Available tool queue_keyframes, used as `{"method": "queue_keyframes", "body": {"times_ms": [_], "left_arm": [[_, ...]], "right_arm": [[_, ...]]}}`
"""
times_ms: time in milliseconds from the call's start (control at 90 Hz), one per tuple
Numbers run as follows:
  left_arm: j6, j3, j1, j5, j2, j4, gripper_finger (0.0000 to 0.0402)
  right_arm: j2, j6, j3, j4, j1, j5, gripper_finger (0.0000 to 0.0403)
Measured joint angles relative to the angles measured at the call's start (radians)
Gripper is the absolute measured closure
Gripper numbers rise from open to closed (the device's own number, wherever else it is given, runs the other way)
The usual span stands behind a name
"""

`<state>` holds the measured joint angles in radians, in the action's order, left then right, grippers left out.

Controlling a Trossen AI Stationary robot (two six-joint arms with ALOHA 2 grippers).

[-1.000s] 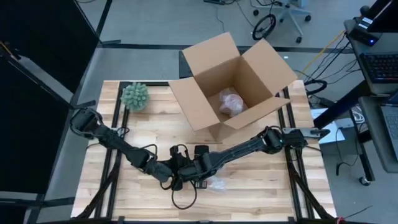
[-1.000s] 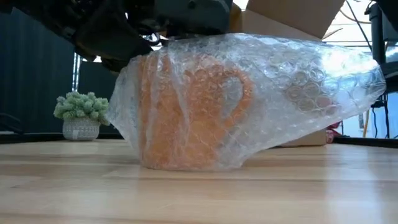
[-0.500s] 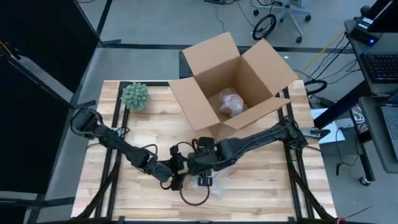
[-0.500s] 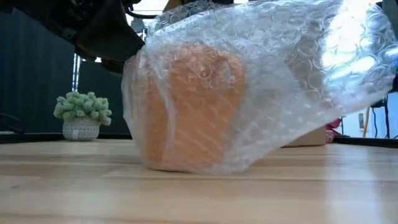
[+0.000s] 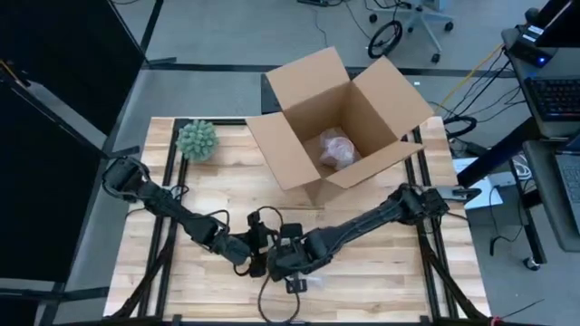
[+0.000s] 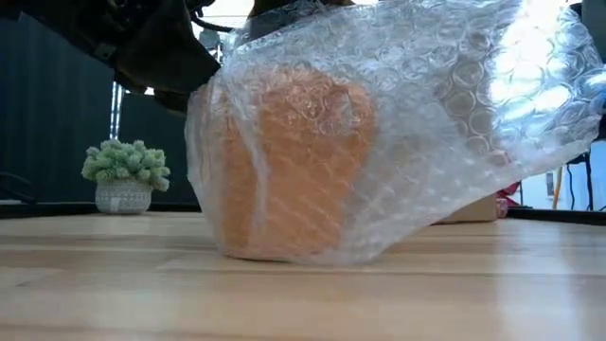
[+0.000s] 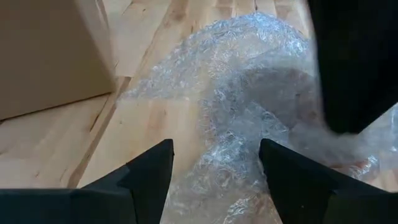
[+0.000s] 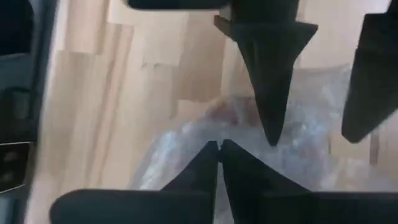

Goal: Wrap mug
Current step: Wrap the orange mug with bubble wrap

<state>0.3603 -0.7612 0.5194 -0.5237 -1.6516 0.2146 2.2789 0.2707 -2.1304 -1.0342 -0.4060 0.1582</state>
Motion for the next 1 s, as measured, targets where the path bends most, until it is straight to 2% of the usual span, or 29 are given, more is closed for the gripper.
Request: {"method": "queue_keyframes", "body": {"times_ms": [267, 489, 656, 1000], "left_arm": [[-0.009, -0.001, 0.016, 0.018, 0.000, 0.006, 0.0173], [-0.020, 0.000, 0.031, 0.010, 0.001, 0.001, 0.0173], [-0.026, 0.000, 0.033, 0.011, 0.001, 0.005, 0.0173], [-0.026, 0.000, 0.034, 0.030, 0.000, 0.000, 0.0173]], "right_arm": [[0.121, -0.060, -0.007, -0.089, 0.035, -0.014, 0.0401], [0.181, -0.080, -0.012, -0.070, 0.048, -0.065, 0.0402], [0.162, -0.073, -0.006, -0.071, 0.052, -0.073, 0.0402], [0.021, -0.021, 0.007, -0.075, 0.043, -0.091, 0.0403]]}}
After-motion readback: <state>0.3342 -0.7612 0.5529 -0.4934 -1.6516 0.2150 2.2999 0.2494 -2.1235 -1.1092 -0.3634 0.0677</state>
